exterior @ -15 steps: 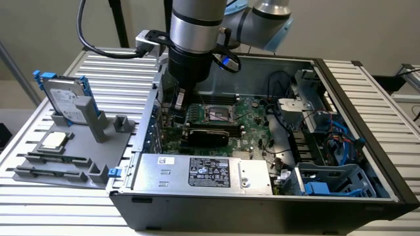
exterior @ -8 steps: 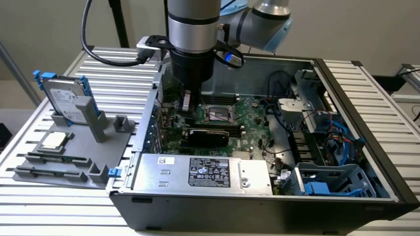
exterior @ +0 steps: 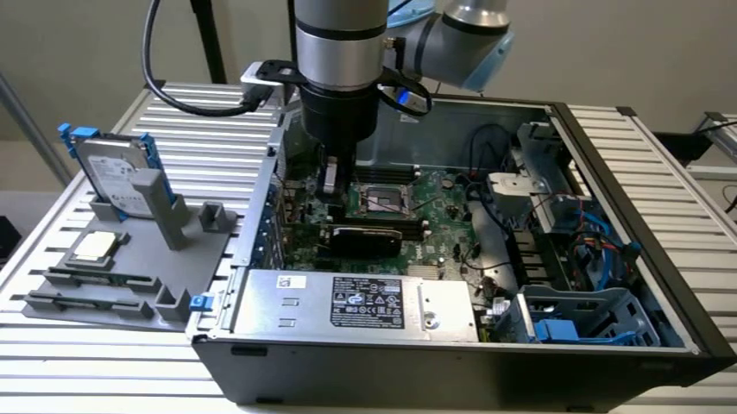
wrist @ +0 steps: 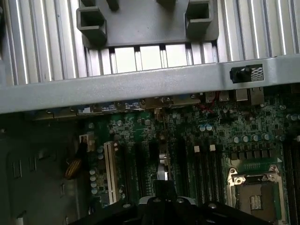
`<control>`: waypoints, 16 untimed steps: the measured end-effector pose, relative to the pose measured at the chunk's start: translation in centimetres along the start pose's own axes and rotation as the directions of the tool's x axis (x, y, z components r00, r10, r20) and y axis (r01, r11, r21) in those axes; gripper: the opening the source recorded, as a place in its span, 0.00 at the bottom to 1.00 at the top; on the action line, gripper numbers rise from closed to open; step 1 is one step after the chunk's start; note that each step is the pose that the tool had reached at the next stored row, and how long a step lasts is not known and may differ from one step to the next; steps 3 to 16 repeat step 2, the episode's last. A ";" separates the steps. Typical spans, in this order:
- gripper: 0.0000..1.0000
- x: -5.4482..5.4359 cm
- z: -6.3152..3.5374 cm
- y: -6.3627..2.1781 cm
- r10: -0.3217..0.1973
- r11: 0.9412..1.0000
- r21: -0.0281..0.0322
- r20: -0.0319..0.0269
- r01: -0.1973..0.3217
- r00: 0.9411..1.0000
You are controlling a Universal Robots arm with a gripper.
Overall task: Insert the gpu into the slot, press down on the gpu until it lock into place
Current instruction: 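Press down on the gpu until it lock into place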
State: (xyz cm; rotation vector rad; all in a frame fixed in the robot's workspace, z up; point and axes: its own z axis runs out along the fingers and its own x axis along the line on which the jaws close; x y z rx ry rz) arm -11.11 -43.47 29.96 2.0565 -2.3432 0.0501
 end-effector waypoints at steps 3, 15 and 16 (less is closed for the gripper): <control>0.11 0.0 0.00 0.00 0.000 1.000 0.000 0.000 0.000 1.000; 0.11 0.0 0.00 0.00 0.000 1.000 0.000 0.000 0.000 1.000; 0.11 0.0 0.00 0.00 0.000 1.000 0.000 0.000 0.000 1.000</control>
